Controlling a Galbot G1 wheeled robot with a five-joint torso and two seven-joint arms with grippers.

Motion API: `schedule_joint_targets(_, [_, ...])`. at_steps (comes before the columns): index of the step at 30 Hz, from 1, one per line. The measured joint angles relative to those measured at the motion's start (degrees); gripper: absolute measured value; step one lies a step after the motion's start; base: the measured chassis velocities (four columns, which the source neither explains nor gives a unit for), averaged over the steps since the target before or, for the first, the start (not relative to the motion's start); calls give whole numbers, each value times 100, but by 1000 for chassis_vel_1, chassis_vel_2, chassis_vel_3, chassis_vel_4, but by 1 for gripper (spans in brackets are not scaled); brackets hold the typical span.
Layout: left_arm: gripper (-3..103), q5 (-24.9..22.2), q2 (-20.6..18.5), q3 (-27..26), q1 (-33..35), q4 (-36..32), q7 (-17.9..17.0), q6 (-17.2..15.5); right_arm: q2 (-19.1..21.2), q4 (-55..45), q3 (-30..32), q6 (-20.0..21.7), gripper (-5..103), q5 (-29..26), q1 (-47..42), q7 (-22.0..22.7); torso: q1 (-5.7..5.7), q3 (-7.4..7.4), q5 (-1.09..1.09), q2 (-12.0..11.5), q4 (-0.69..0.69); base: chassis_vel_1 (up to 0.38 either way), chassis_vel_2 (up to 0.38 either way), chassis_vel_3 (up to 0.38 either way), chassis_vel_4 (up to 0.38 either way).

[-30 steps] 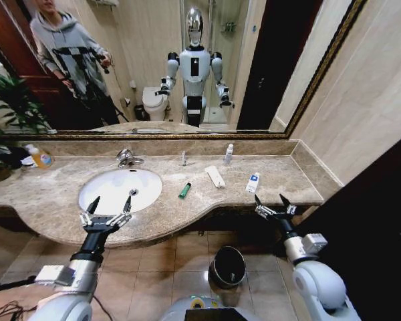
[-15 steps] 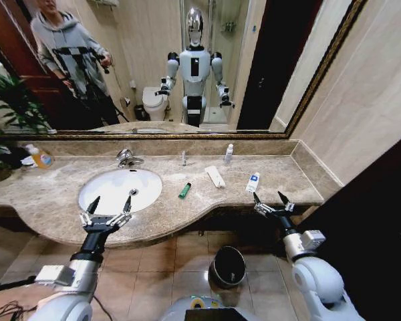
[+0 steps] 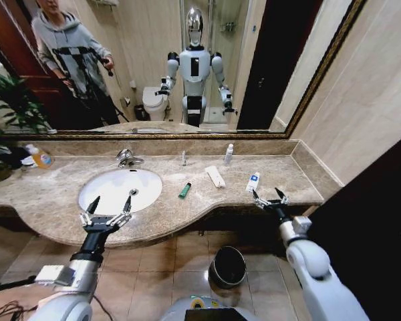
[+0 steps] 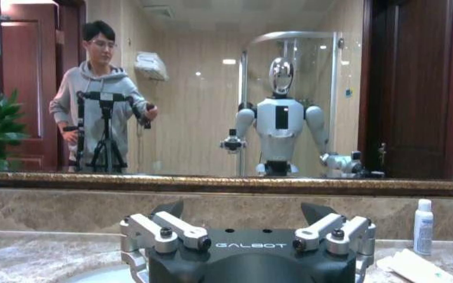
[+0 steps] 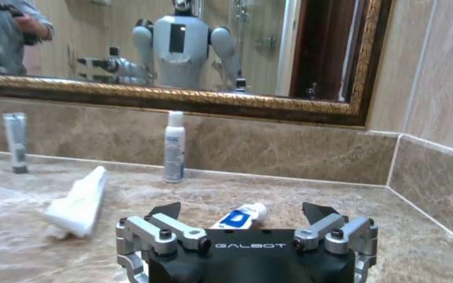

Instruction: Pick up the trash from the sink and place it in the trash bin.

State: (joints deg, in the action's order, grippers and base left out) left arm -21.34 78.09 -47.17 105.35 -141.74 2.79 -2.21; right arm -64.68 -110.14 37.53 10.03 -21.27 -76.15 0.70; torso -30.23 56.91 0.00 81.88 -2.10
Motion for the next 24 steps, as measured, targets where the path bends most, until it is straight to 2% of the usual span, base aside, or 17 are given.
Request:
schedule_joint_targets(7, [100,0,0,0,0,0,0,0,123,743,-612,151,100,21,854,232,0,0,0,0,-2,0,0,0,0])
schedule_joint_targets(12, [100,0,0,0,0,0,0,0,-4,1396,-1051,188,100,160,1490,368,0,0,1,-1,-1,0,0,0,0])
schedule_joint_targets(19, [100,0,0,0,0,0,0,0,-114,1958,-1270,187,101,470,1853,401,0,0,-1,0,-2,0,0,0,0])
schedule_joint_targets(21, [100,0,0,0,0,0,0,0,-133,2046,-1271,182,98,504,1881,395,0,0,0,0,-1,0,0,0,0])
schedule_joint_targets(23, [100,0,0,0,0,0,0,0,-156,2170,-1269,110,89,573,1903,375,0,0,-1,0,-1,0,0,0,0])
schedule_joint_targets(24, [100,0,0,0,0,0,0,0,-156,2170,-1269,110,89,573,1903,375,0,0,-1,0,-1,0,0,0,0])
